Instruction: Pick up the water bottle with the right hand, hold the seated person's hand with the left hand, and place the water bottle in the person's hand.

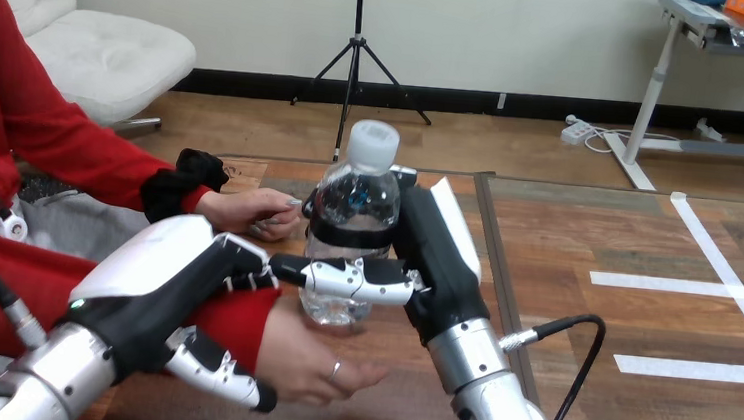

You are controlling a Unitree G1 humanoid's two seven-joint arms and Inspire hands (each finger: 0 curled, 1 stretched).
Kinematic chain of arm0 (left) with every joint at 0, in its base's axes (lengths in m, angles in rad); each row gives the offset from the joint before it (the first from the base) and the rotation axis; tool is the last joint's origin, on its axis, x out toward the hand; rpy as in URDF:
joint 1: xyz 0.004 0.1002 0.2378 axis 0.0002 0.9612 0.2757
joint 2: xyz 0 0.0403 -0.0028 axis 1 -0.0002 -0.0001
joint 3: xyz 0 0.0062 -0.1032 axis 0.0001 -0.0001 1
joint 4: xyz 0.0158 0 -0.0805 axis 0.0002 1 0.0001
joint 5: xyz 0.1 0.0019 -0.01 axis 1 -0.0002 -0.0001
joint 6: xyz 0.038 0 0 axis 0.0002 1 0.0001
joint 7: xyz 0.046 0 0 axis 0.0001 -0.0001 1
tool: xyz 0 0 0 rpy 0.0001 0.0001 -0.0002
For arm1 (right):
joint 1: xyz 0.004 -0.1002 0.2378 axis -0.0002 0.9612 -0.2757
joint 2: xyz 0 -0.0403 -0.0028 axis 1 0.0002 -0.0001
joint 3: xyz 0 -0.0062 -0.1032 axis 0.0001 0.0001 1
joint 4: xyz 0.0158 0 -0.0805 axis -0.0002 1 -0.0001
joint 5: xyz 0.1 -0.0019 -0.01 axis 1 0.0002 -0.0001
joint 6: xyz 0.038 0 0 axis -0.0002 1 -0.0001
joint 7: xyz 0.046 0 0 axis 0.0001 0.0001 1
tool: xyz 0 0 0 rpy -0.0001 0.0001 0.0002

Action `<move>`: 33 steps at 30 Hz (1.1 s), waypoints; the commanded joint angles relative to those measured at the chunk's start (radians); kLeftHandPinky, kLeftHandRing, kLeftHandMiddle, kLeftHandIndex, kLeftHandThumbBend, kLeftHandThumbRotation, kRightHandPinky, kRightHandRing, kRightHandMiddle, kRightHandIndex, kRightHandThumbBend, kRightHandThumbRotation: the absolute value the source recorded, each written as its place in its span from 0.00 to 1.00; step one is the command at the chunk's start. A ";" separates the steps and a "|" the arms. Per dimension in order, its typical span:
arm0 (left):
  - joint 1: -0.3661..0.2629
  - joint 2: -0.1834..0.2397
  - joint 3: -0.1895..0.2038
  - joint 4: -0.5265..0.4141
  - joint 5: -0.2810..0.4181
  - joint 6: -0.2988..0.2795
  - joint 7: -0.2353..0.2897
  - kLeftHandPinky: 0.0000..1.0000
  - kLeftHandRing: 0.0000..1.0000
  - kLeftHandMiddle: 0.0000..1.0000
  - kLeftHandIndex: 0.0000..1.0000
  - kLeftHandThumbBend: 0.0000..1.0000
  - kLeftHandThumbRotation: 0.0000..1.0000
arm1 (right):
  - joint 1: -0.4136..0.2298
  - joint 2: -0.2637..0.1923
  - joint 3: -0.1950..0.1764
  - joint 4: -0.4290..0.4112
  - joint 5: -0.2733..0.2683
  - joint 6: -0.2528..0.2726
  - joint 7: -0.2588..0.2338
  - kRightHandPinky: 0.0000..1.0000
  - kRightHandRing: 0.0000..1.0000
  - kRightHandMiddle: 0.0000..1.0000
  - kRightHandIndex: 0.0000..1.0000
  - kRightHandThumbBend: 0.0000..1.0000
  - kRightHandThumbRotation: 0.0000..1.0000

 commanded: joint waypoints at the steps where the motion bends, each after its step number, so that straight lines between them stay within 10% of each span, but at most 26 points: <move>1: -0.026 -0.014 0.044 -0.150 -0.097 -0.048 0.003 0.34 0.40 0.46 0.47 0.96 0.00 | -0.088 0.010 -0.019 0.092 -0.010 -0.049 -0.013 0.25 0.29 0.35 0.39 0.86 0.00; 33: 0.027 -0.009 0.106 -0.179 -0.139 -0.114 0.019 0.35 0.41 0.46 0.47 0.97 0.00 | -0.128 0.018 -0.043 0.337 -0.030 -0.162 -0.016 0.22 0.28 0.35 0.40 0.83 0.00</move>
